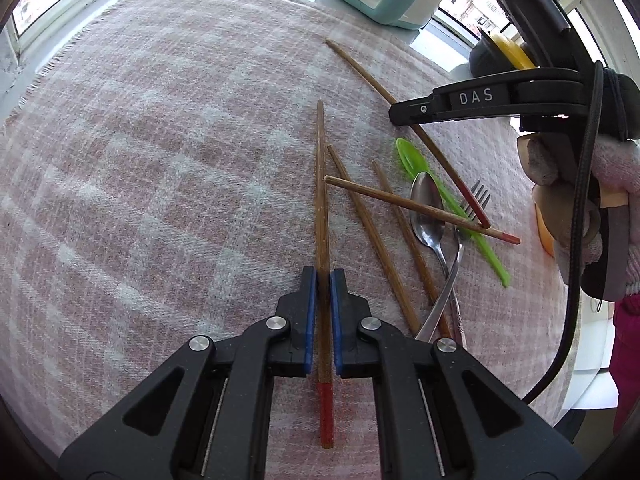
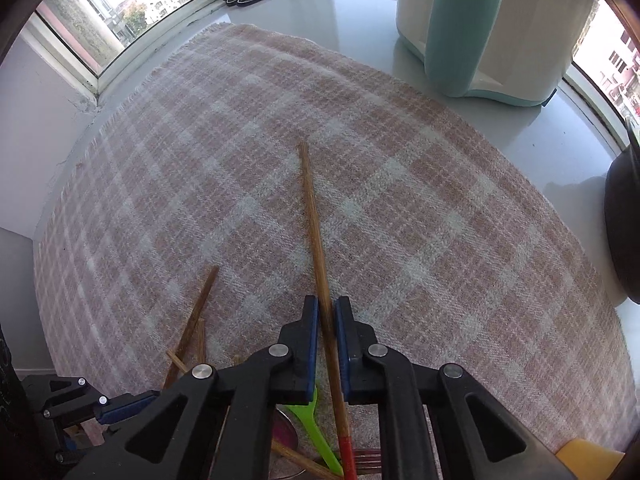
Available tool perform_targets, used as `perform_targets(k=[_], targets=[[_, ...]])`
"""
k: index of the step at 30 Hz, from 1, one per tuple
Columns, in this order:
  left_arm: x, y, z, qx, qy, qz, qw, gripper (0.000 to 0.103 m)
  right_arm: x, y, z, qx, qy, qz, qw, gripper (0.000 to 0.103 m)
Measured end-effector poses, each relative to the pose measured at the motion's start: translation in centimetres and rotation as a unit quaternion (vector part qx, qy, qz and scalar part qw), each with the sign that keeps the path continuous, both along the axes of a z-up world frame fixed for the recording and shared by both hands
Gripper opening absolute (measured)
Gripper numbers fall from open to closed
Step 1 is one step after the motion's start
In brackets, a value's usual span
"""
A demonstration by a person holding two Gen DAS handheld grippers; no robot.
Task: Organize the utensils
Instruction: 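Grasp a red-tipped chopstick with the left tool while the right tool grasps another chopstick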
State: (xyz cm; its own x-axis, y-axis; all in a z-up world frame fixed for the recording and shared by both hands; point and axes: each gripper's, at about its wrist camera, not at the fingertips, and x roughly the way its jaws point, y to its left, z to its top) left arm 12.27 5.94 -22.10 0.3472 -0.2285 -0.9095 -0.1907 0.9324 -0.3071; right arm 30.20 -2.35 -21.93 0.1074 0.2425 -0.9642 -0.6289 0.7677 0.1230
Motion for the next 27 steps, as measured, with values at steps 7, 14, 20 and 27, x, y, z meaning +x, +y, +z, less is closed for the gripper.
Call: perform_targets(k=[7, 14, 20, 27], targets=[[-0.7, 1.8, 0.2, -0.011, -0.002, 0.029, 0.9995, 0.005, -0.2, -0.5, 0.3, 0.016, 0.0, -0.012, 1.0, 0.004], [-1.6, 3.3, 1.2, -0.024, -0.015, 0.052, 0.9982, 0.005, -0.8, -2.3, 1.5, 0.035, -0.012, -0.031, 0.999, 0.004], [-2.0, 3.8, 2.9, -0.031, -0.035, 0.062, 0.997, 0.005, -1.2, -4.6, 2.8, 0.059, -0.024, -0.059, 0.996, 0.004], [-2.1, 3.9, 4.8, -0.041, -0.059, 0.068, 0.9951, 0.005, -2.0, -6.9, 5.1, 0.09, -0.042, -0.086, 0.991, 0.004]])
